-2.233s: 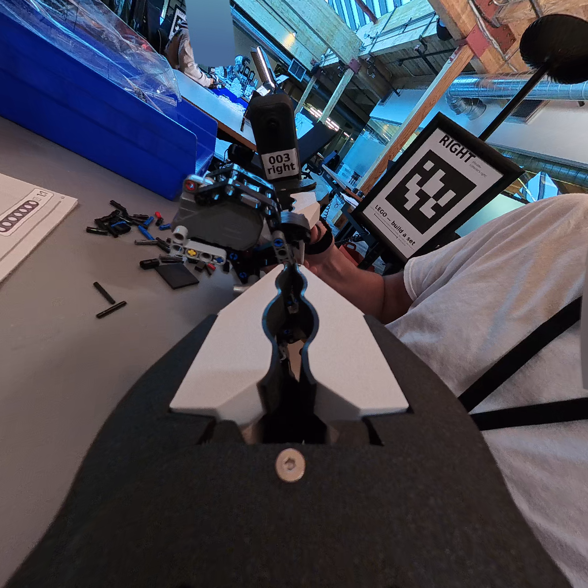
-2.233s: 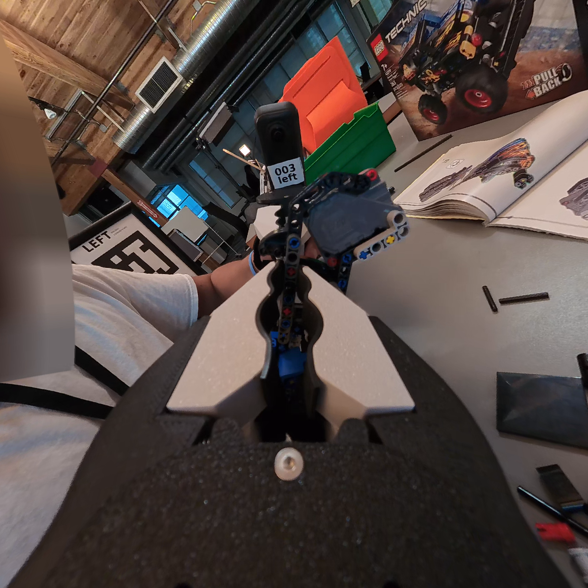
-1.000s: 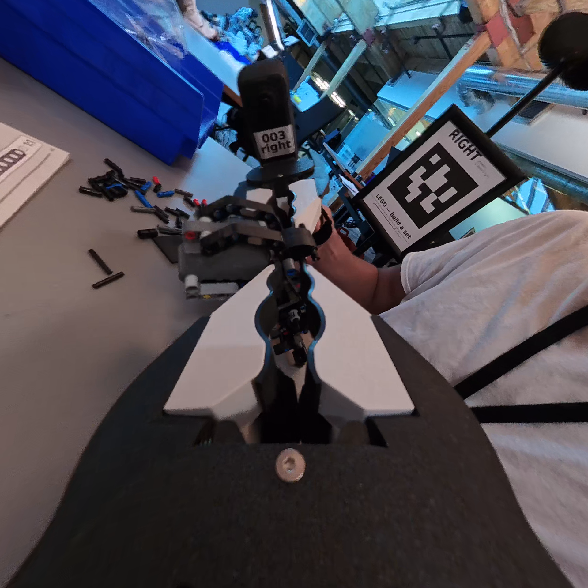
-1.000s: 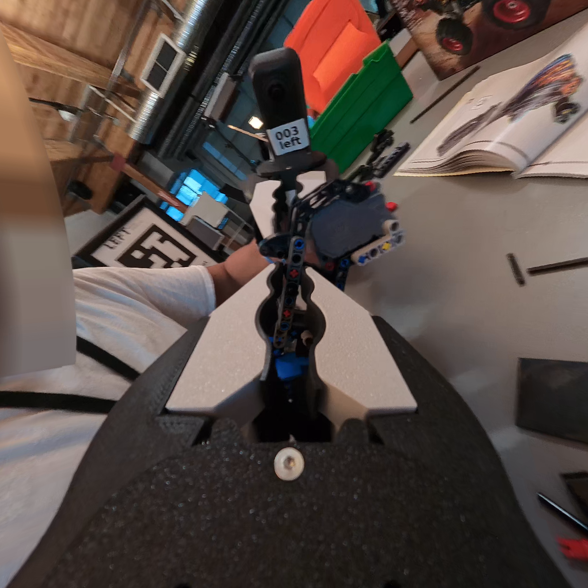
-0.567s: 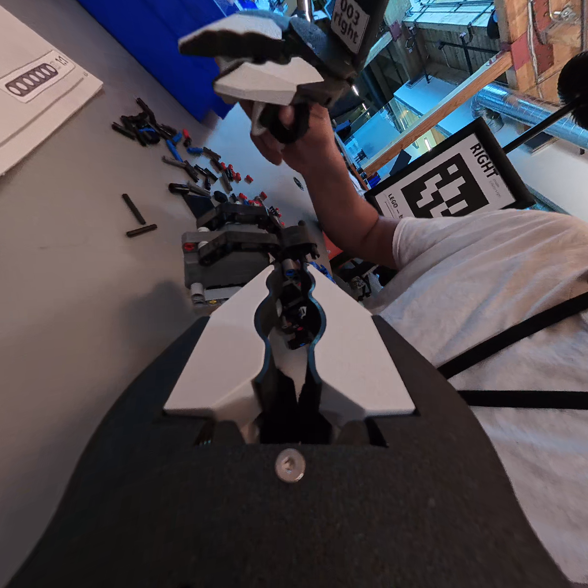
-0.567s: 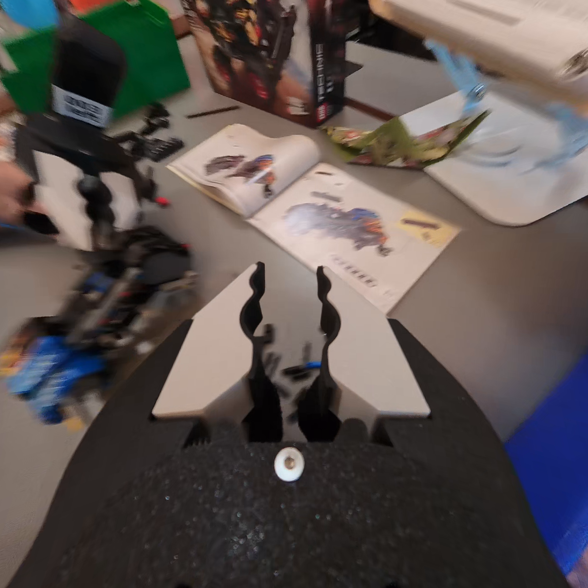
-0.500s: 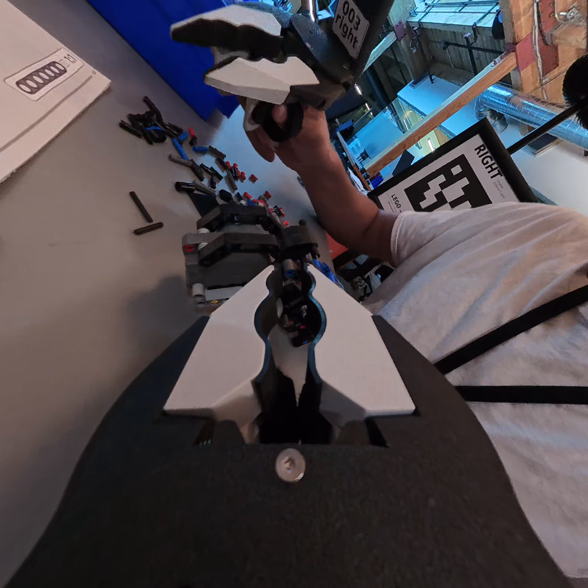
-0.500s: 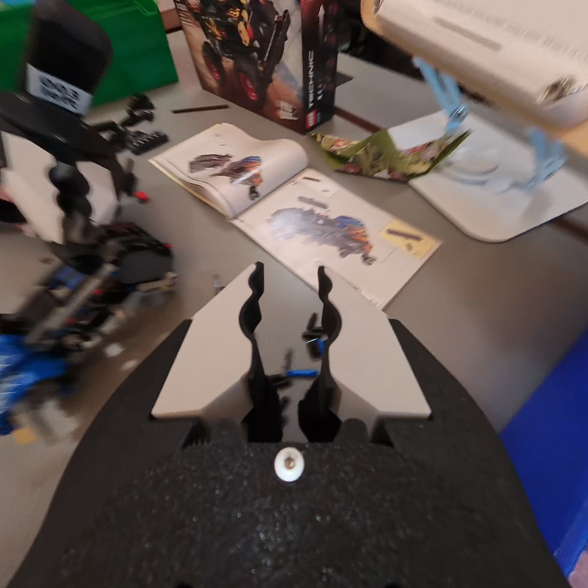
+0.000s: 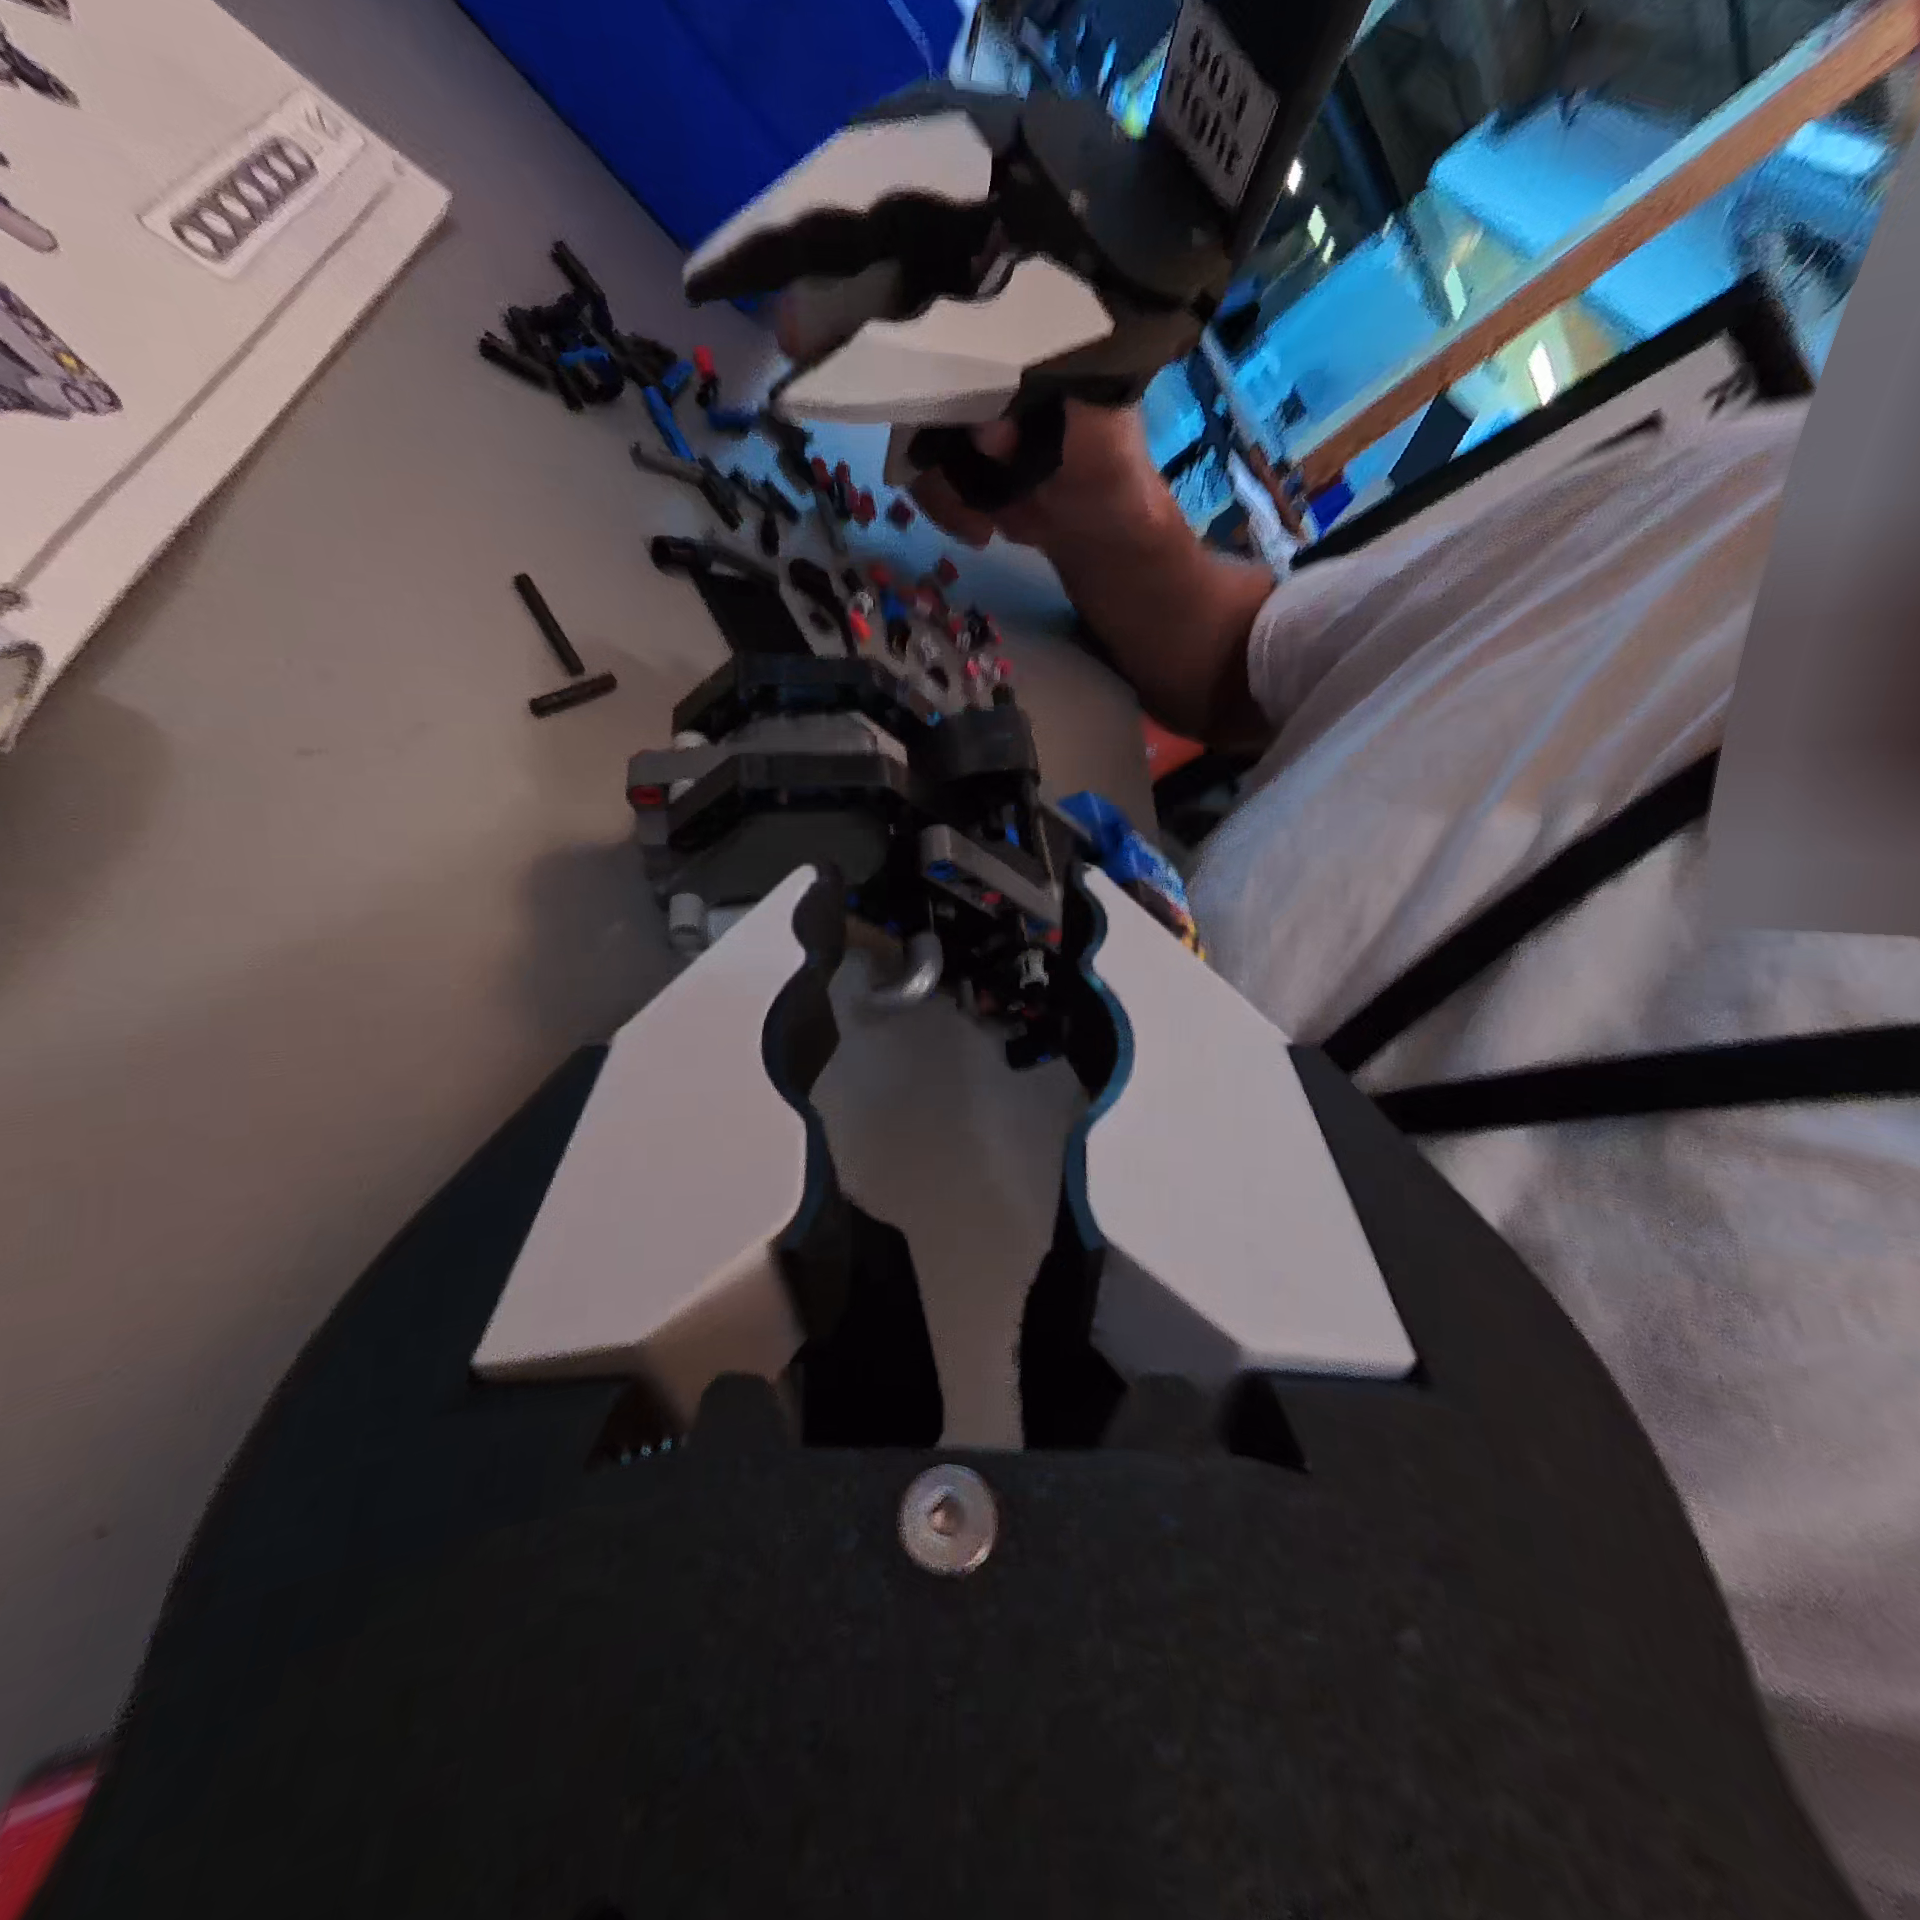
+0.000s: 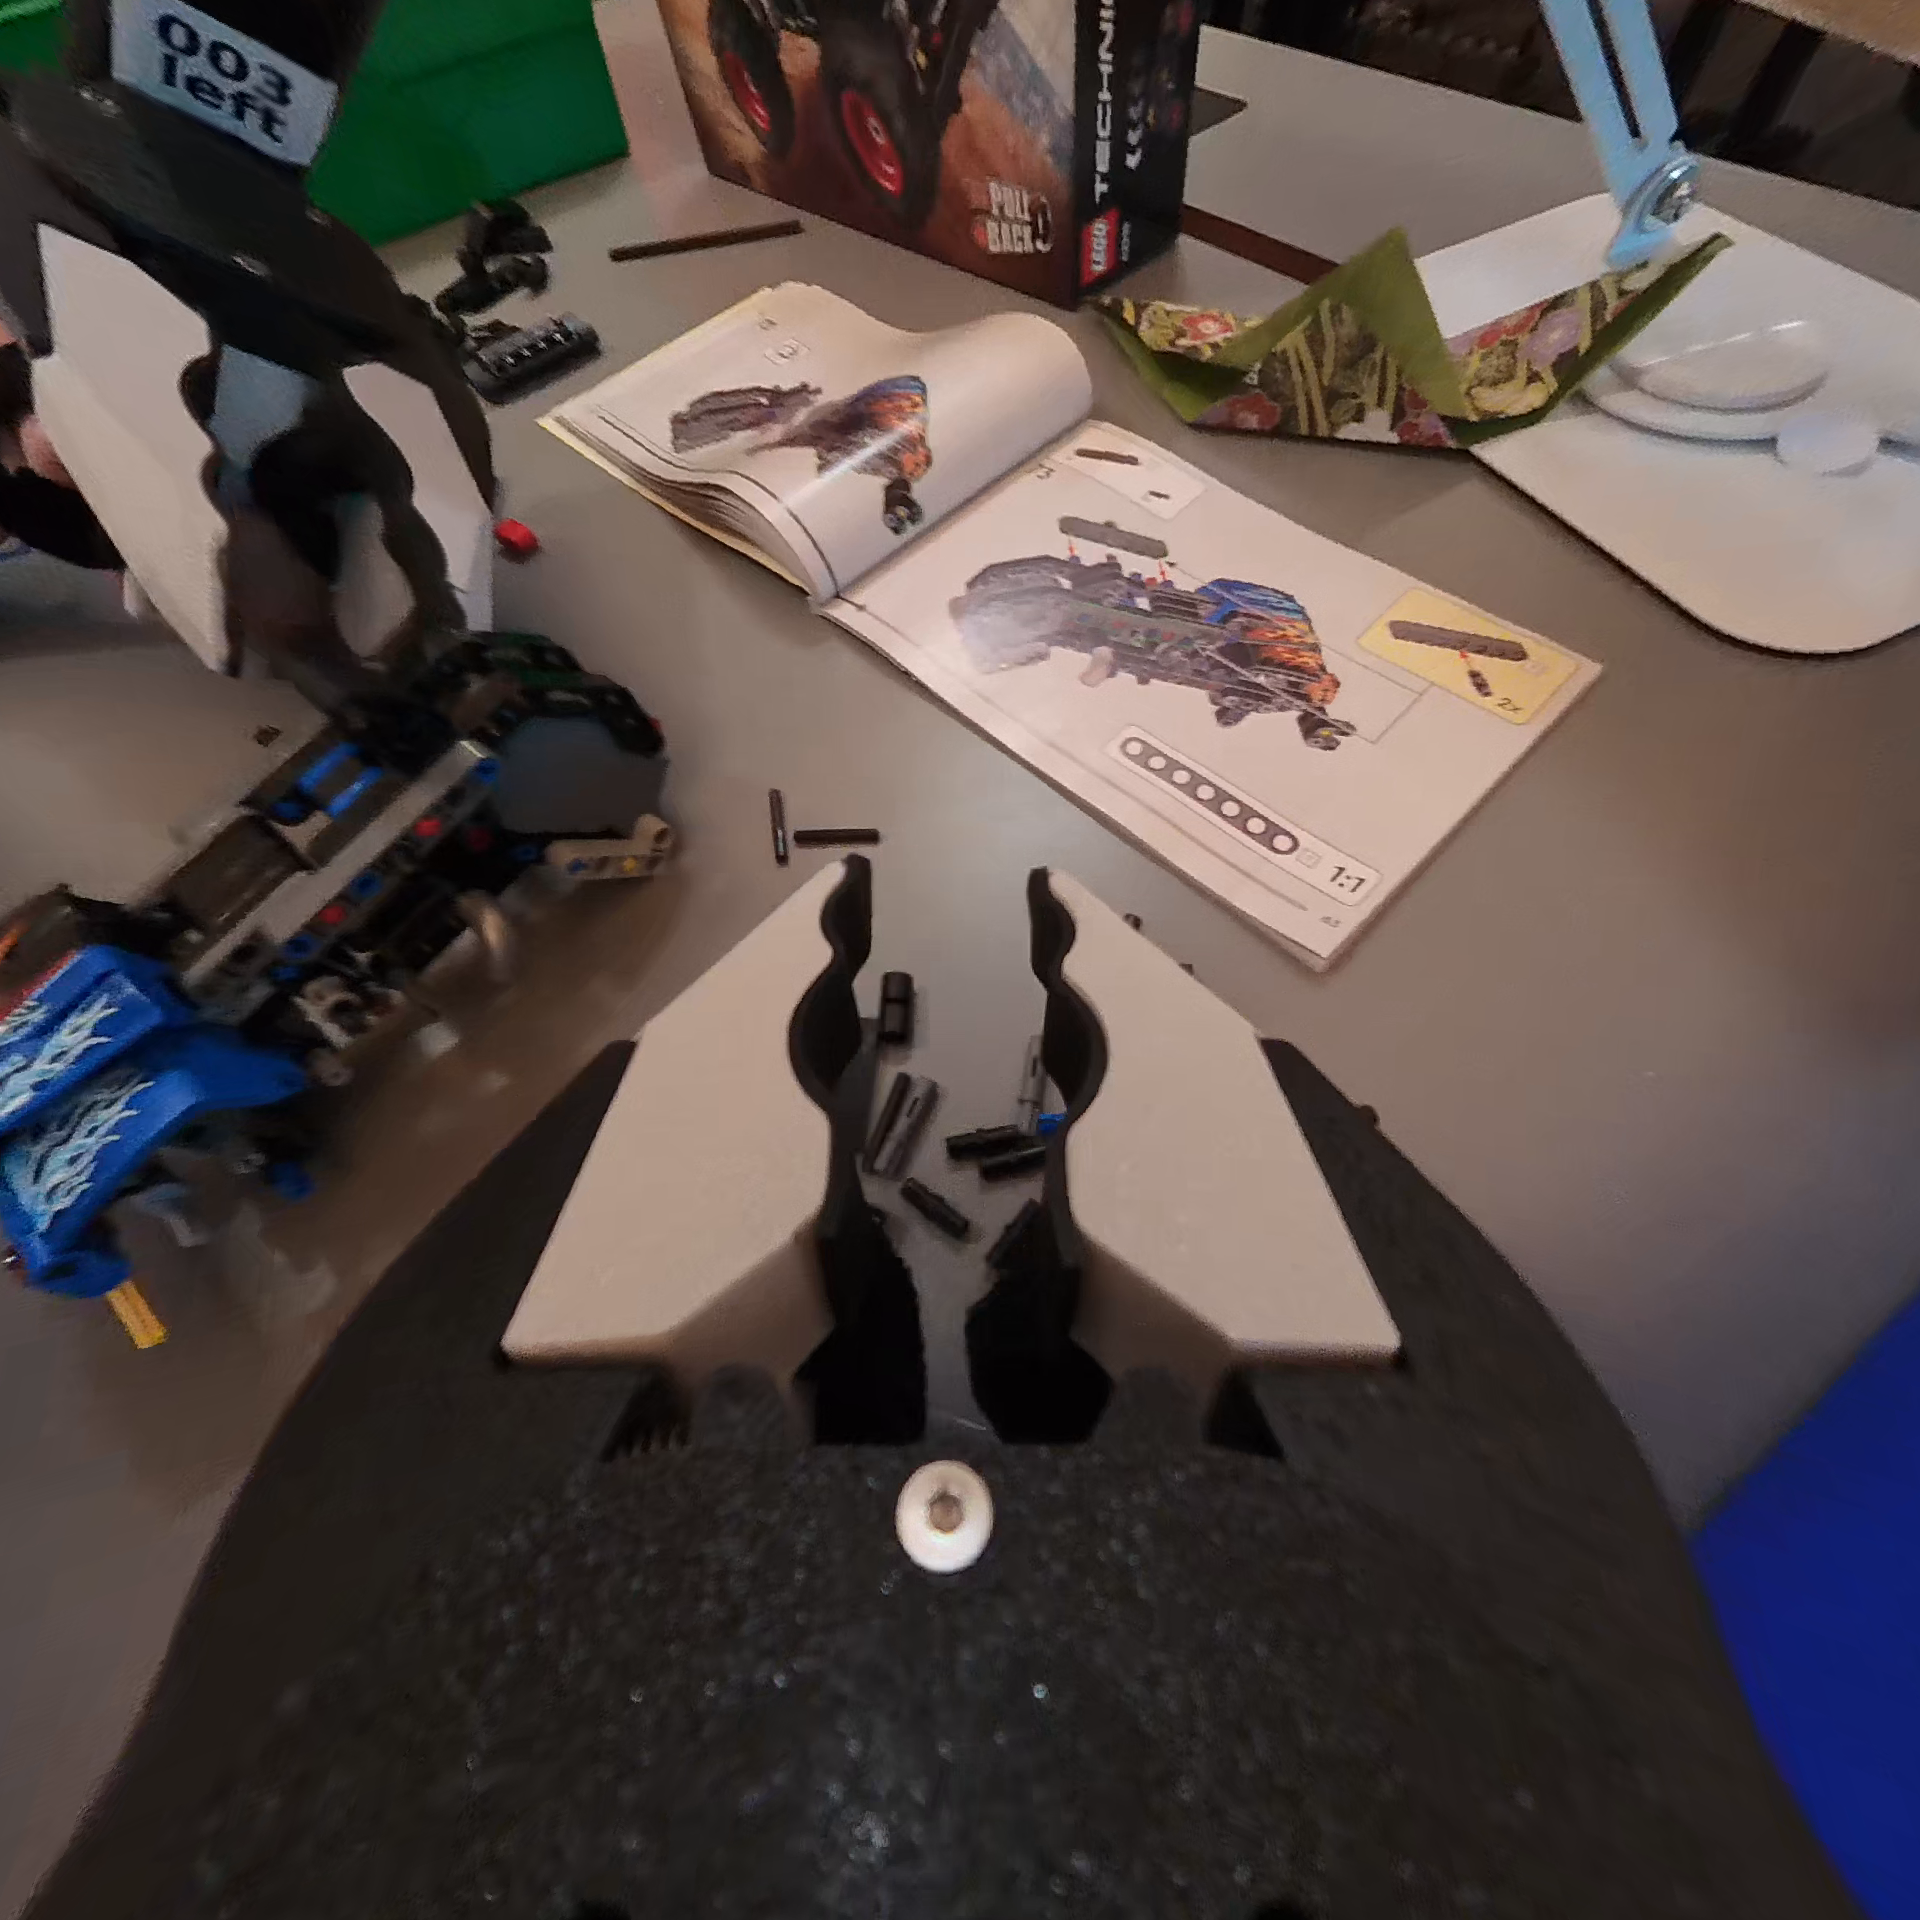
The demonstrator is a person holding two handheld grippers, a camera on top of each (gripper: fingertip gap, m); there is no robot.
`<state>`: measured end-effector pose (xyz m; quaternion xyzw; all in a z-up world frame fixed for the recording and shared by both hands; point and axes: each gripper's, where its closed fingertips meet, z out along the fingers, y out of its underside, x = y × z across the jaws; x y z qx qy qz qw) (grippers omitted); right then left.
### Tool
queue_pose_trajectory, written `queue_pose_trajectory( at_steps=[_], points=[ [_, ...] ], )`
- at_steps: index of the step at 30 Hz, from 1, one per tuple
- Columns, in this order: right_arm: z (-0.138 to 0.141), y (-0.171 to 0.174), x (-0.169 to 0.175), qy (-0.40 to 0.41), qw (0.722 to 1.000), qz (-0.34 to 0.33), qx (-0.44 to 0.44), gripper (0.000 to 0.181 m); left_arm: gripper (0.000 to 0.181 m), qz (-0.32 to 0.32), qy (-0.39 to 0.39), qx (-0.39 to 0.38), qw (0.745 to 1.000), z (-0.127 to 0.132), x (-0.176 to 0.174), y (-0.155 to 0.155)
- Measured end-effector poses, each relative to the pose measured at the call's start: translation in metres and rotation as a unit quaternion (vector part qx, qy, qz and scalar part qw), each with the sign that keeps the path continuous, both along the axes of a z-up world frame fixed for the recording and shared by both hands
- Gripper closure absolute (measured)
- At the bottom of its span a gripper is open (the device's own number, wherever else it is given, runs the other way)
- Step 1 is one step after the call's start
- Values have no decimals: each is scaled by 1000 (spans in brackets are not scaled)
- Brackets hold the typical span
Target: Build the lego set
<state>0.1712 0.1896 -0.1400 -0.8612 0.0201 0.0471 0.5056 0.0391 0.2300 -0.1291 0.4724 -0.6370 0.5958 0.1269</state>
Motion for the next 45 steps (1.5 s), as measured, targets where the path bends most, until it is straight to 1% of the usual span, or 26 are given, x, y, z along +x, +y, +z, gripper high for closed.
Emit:
queue_pose_trajectory(
  at_steps=[1, 3, 5, 7, 9, 10, 12, 14, 17, 18, 19, 20, 23, 26, 29, 33, 36, 42, 43, 45],
  points=[
    [2, -1, -2, -3, 1000, 3, 3, 152, 138, -21, 8, 21, 1000, -3, -7, 0],
    [9, -2, 0, -16, 1000, -1, 13, 152, 136, -63, 19, 65, 996, -8, -21, 0],
    [15, -3, 4, -28, 999, -10, 25, 153, 136, -54, 9, 115, 992, -5, -19, 12],
    [16, -5, 11, -28, 999, -18, 27, 153, 137, -28, -11, 139, 990, 15, -10, 28],
    [15, -5, 13, 2, 999, -17, 27, 153, 140, -7, -33, 173, 984, 35, 7, 42],
    [14, -6, 12, 23, 999, -14, 27, 153, 141, 3, -38, 209, 977, 38, 21, 50],
    [14, -5, 10, 59, 998, -10, 32, 153, 141, 19, -42, 302, 952, 32, 57, 64],
    [16, -5, 8, 77, 996, -7, 37, 153, 140, 29, -63, 383, 921, 20, 99, 67],
    [9, -5, 9, 67, 997, -8, 24, 153, 139, -18, -110, 476, 872, -9, 143, 45],
    [8, -5, 10, 62, 998, -9, 21, 154, 138, -36, -132, 494, 859, -17, 154, 35],
    [7, -5, 10, 58, 998, -10, 19, 154, 138, -56, -146, 502, 850, -24, 162, 23],
    [7, -5, 10, 56, 998, -10, 19, 154, 137, -71, -154, 502, 848, -29, 168, 13],
    [6, -5, 9, 62, 998, -7, 16, 155, 139, -97, -159, 460, 868, -35, 181, -17],
    [5, -4, 8, 64, 998, -3, 14, 155, 139, -100, -163, 451, 872, -41, 199, -29],
    [4, -4, 5, 66, 998, 2, 9, 155, 138, -103, -166, 461, 866, -50, 210, -34],
    [4, -5, 4, 59, 998, 4, 8, 155, 142, -88, -170, 468, 863, -55, 222, -34],
    [2, -5, 4, 59, 998, 6, 4, 155, 142, -76, -173, 473, 861, -55, 226, -30],
    [-1, -4, 1, 60, 998, 12, -2, 155, 148, -60, -169, 456, 872, -46, 224, -26],
    [-2, -4, 1, 58, 998, 12, -3, 155, 152, -61, -166, 454, 873, -45, 222, -25],
    [-2, -4, 1, 54, 998, 12, -4, 155, 169, -63, -157, 445, 879, -46, 218, -25]
  ],
)
